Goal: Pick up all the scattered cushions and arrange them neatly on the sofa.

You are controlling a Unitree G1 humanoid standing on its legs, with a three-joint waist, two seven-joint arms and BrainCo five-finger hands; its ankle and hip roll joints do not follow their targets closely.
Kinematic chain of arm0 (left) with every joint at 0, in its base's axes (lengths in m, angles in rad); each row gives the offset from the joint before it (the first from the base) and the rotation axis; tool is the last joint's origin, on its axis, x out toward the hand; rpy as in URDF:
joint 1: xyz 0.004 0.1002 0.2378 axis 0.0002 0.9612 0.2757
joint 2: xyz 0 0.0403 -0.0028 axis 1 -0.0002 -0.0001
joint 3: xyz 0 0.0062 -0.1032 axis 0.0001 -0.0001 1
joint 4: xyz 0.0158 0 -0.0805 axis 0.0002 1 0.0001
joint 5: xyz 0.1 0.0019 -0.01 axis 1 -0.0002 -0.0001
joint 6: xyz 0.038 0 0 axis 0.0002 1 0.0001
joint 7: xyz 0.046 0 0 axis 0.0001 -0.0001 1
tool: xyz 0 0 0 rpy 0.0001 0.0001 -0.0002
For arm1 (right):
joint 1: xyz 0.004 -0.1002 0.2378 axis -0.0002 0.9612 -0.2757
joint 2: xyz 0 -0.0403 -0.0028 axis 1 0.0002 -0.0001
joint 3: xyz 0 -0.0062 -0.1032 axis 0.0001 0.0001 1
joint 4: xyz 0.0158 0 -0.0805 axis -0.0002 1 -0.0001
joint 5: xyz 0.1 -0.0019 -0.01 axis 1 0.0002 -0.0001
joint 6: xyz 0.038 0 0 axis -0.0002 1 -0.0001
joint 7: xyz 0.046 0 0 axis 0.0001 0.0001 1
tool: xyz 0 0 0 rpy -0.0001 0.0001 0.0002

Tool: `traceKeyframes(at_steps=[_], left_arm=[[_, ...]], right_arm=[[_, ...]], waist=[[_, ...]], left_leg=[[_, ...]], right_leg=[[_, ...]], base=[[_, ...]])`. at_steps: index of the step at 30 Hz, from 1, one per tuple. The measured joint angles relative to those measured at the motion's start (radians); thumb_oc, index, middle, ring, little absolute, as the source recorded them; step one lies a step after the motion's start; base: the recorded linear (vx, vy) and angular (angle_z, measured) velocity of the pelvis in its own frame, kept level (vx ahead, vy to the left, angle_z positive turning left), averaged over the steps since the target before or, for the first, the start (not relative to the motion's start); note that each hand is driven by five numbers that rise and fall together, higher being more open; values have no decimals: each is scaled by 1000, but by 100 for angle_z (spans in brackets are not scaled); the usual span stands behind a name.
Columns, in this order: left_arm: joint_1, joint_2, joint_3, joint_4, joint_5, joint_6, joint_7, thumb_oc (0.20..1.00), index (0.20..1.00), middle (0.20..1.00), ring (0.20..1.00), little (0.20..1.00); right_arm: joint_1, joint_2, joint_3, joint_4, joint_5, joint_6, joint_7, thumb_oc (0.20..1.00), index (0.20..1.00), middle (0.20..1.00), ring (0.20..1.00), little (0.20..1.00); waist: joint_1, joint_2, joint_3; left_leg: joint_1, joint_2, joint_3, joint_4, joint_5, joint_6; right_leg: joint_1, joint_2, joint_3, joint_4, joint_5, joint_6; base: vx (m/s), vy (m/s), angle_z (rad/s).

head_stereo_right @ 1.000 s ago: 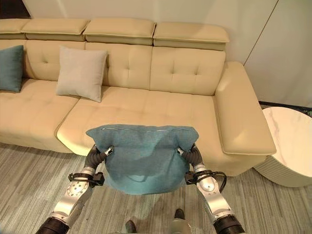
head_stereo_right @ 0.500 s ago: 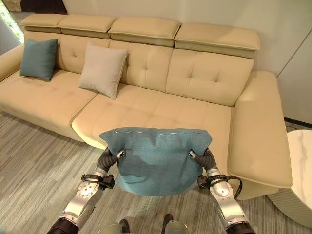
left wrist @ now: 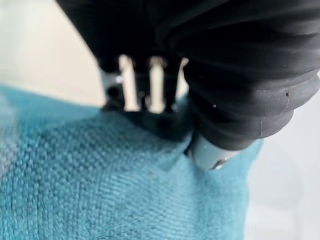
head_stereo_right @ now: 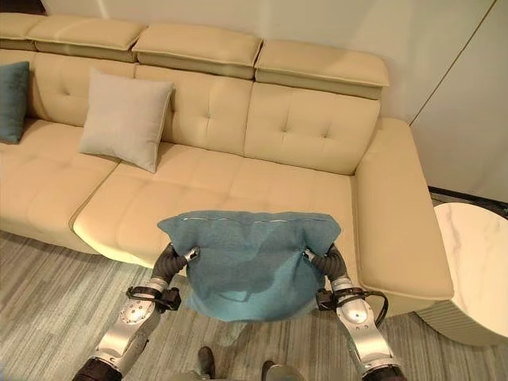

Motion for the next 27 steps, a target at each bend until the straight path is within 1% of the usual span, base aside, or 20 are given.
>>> traceKeyframes(at_steps=[1, 3, 4, 7, 8, 10, 12, 13, 14, 15, 17, 18, 19, 20, 21, 23, 24, 25, 26, 27], left_arm=[[-8, 17, 1, -1, 0, -1, 0, 200, 200, 200, 200, 200], [-6, 43, 14, -3, -1, -7, 3, 200, 200, 200, 200, 200], [1, 46, 34, -3, -1, -8, 9, 200, 200, 200, 200, 200], [-4, 39, 73, -2, -2, -9, 17, 200, 200, 200, 200, 200], [-6, 26, 67, 1, -2, -9, 18, 200, 200, 200, 200, 200], [1, 11, 60, 1, 0, -7, 10, 200, 200, 200, 200, 200], [3, -18, 27, 1, 0, -6, 6, 200, 200, 200, 200, 200], [3, -29, 17, 0, 0, -6, -1, 200, 200, 200, 200, 200], [4, -38, -1, 0, -1, -6, -6, 200, 200, 200, 200, 200], [1, -39, -11, 1, -1, -6, -8, 200, 200, 200, 200, 200], [0, -39, -17, 2, -1, -6, -13, 200, 200, 200, 200, 200], [0, -41, -19, 5, -2, -5, -13, 200, 200, 200, 200, 200], [4, -40, -24, 2, -3, -5, -14, 200, 200, 200, 200, 200], [5, -39, -23, 0, -3, -5, -15, 200, 200, 200, 200, 200], [5, -37, -20, -1, -3, -6, -18, 200, 200, 200, 200, 200], [1, -33, -17, -1, -2, -6, -25, 200, 200, 200, 200, 200], [0, -38, -17, -1, -2, -5, -25, 200, 200, 200, 200, 200], [0, -38, -17, -1, -2, -5, -25, 200, 200, 200, 200, 200], [1, -36, -9, -3, -2, -5, -23, 200, 200, 200, 200, 200], [7, -34, -6, -2, -2, -4, -22, 200, 200, 200, 200, 200]], right_arm=[[5, 8, 3, -7, -1, 0, 6, 200, 200, 200, 200, 200], [-7, 45, 7, -7, -2, 1, 10, 200, 200, 200, 200, 200], [-17, 56, 26, -7, -2, 1, 11, 200, 200, 200, 200, 200], [-43, 51, 53, -7, -2, 3, 11, 200, 200, 200, 200, 200], [-42, 41, 52, -6, -2, 10, 2, 200, 200, 200, 200, 200], [-36, 21, 43, -6, -2, 11, 0, 200, 200, 200, 200, 200], [-11, 10, 9, -5, -2, 11, 1, 200, 200, 200, 200, 200], [1, 7, -9, -5, -2, 11, 0, 200, 200, 200, 200, 200], [12, -15, -16, -5, 0, 11, -1, 200, 200, 200, 200, 200], [13, -24, -24, 0, 0, 11, -1, 200, 200, 200, 200, 200], [8, -26, -33, 5, 1, 9, 0, 200, 200, 200, 200, 200], [2, -25, -35, 13, 1, 7, 0, 200, 200, 200, 200, 200], [4, -21, -39, 16, 1, 7, 0, 200, 200, 200, 200, 200], [6, -19, -39, 15, 1, 7, 0, 200, 200, 200, 200, 200], [5, -18, -39, 15, 2, 6, 0, 200, 200, 200, 200, 200], [8, -18, -39, 13, 1, 6, 1, 200, 200, 200, 200, 200], [11, -18, -39, 14, 2, 7, -1, 200, 200, 200, 200, 200], [11, -18, -39, 14, 2, 7, -1, 200, 200, 200, 200, 200], [1, -17, -36, 16, 2, 8, 0, 200, 200, 200, 200, 200], [0, -17, -32, 16, 2, 8, 1, 200, 200, 200, 200, 200]], waist=[[0, 1, 1], [20, -19, 6], [30, -18, 6], [25, -2, 26], [-2, -3, 32], [-30, -11, 34], [-37, -4, 32], [-41, 2, 29], [-46, 12, 27], [-48, 10, 28], [-43, -14, 30], [-37, -14, 32], [-18, -23, 37], [-16, -29, 34], [-12, -38, 37], [-12, -47, 34], [-12, -55, 36], [-12, -55, 36], [16, -51, 33], [24, -56, 36]], left_leg=[[13, -23, 4, 5, -16, 19], [37, -40, 41, -3, -30, 26], [52, -42, 65, -20, -44, 18], [49, -33, 81, -43, -58, 23], [47, -36, 82, -46, -61, 18], [56, -40, 64, -47, -74, 0], [72, -19, 9, -37, -91, -27], [75, -3, -16, -31, -98, -39], [69, 37, -37, 11, -100, -57], [43, 53, -38, 84, -84, -90], [-33, 86, -4, 266, -73, -111], [-75, 121, 13, 394, -72, -115], [-171, 177, 30, 582, -68, -120], [-175, 176, 27, 577, -75, -120], [-189, 181, 28, 529, -83, -120], [-176, 178, 30, 386, -75, -125], [-173, 177, -17, 251, -63, -137], [-173, 177, -17, 251, -63, -137], [-155, 170, -128, 100, -42, -155], [-144, 173, -159, 72, -28, -154]], right_leg=[[-60, -42, 9, 120, -25, 46], [-90, -78, 4, 132, 22, 62], [-111, -89, -9, 123, 16, 64], [-221, -72, -92, 20, 40, 57], [-264, -73, -115, -124, 117, 73], [-248, -69, -97, -232, 161, 71], [-210, -30, -34, -233, 206, 35], [-194, -20, -47, -234, 231, 17], [-160, -2, -87, -240, 253, -13], [-139, 3, -119, -242, 234, -49], [-100, 5, -154, -250, 217, -102], [-70, 20, -162, -261, 199, -127], [-11, 48, -170, -290, 188, -146], [2, 53, -172, -300, 186, -148], [25, 63, -161, -313, 172, -129], [52, 72, -164, -331, 163, -130], [75, 97, -144, -346, 164, -127], [75, 97, -144, -346, 164, -127], [68, 133, -110, -337, 167, -131], [76, 142, -105, -336, 168, -133]], base=[[110, 163, -16], [136, 76, -39], [189, -7, -69], [258, -60, -62], [359, -118, -15], [317, -131, 38], [192, -157, 75], [162, -203, 107], [100, -138, 111], [170, -179, 101], [178, -133, 56], [189, -32, 21], [149, -11, 4], [166, 23, -13], [115, 28, -19], [207, 107, -23], [180, 137, -19], [125, 101, -70], [97, 67, -89], [209, 162, -112]])
